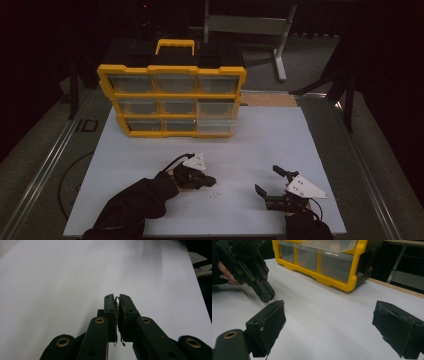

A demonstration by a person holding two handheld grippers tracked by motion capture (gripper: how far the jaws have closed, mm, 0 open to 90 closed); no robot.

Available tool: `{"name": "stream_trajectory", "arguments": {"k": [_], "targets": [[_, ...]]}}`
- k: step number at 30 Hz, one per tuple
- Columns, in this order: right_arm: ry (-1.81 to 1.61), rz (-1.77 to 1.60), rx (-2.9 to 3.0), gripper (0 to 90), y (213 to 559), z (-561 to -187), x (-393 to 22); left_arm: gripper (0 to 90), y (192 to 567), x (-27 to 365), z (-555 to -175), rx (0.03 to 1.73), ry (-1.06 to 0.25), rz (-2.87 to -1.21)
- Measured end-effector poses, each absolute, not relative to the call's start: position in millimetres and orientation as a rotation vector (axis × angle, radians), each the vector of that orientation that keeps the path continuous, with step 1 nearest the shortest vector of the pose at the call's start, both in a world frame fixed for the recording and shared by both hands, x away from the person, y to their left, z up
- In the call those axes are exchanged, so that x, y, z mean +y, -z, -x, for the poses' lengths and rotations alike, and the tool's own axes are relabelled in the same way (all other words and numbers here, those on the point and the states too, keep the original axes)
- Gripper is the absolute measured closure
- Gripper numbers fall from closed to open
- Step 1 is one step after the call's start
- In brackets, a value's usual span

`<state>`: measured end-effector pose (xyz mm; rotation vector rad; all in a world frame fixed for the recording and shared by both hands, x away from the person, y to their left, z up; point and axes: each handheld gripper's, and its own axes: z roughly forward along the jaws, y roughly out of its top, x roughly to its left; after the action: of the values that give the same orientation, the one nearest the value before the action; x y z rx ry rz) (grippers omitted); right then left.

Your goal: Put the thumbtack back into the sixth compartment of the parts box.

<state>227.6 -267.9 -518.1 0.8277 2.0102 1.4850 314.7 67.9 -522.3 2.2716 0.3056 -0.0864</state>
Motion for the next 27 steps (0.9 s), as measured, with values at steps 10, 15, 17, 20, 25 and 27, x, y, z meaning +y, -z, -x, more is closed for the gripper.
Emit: {"name": "stream_trajectory", "arguments": {"k": [10, 15, 17, 20, 25, 27], "targets": [[-1.498, -0.830, 2.006, 10.9, 518, -228, -269, 85.8, 499, 72, -319, 0.275, 0.074, -2.251], [-1.497, -0.831, 2.007, 10.9, 518, -228, -269, 85.8, 487, 74, -321, 0.257, 0.068, -2.242], [-1.498, -0.831, 2.007, 10.8, 518, -228, -269, 85.9, 480, 74, -322, 0.250, 0.067, -2.237], [-1.500, -0.833, 2.007, 10.8, 518, -228, -269, 85.8, 470, 76, -324, 0.234, 0.053, -2.224], [-1.501, -0.832, 2.008, 10.8, 518, -228, -269, 85.8, 453, 78, -326, 0.221, 0.043, -2.205], [-1.503, -0.832, 2.009, 10.8, 518, -228, -269, 85.8, 447, 78, -327, 0.215, 0.035, -2.205]]}}
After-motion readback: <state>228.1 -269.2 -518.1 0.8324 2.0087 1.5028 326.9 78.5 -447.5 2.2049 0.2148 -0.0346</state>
